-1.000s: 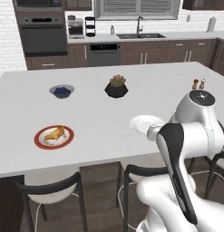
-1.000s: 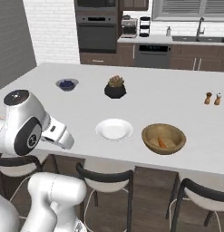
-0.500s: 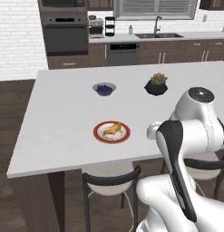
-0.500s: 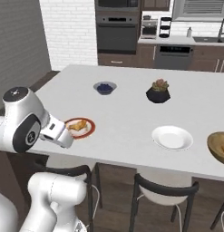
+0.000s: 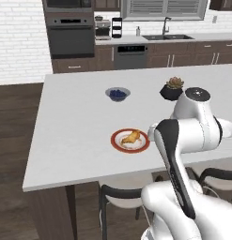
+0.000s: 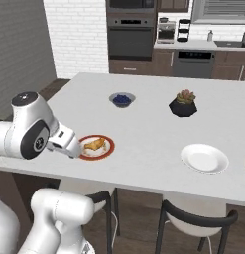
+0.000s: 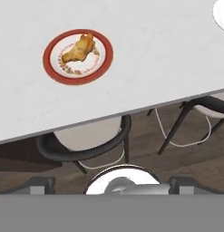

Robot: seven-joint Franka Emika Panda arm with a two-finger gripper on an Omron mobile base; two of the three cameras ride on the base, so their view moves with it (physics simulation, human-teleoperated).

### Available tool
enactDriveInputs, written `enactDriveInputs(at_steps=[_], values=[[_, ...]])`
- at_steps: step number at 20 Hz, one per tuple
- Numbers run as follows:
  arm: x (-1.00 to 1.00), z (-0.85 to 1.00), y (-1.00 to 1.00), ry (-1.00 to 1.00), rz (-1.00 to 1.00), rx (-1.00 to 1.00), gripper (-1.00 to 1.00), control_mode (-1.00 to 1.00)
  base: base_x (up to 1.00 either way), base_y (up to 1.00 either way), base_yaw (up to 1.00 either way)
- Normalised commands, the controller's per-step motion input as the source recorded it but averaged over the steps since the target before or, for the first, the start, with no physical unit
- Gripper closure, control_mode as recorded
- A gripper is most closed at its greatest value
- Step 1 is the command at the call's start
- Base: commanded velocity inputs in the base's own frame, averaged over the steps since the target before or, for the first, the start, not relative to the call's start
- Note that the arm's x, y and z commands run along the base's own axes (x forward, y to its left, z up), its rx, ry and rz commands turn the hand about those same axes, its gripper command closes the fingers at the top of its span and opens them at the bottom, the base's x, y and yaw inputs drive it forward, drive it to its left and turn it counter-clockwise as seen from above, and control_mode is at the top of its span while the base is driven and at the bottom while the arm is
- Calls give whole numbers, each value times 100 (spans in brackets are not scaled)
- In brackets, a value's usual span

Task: Pick the chicken drumstick and carrot from their plates and place them in the bowl. Then put the bowl in the fridge.

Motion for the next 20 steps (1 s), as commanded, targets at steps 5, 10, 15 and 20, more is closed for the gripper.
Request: enactDriveInputs(at_steps=[5,10,15,20], values=[[100,0,3,23,-4,0,-100,-100,0,0,0],[68,-26,25,24,-25,2,-100,-100,0,0,0],[67,-70,14,16,-18,-6,-100,-100,0,0,0],[33,-55,-19,-8,-5,3,-100,-100,0,0,0]])
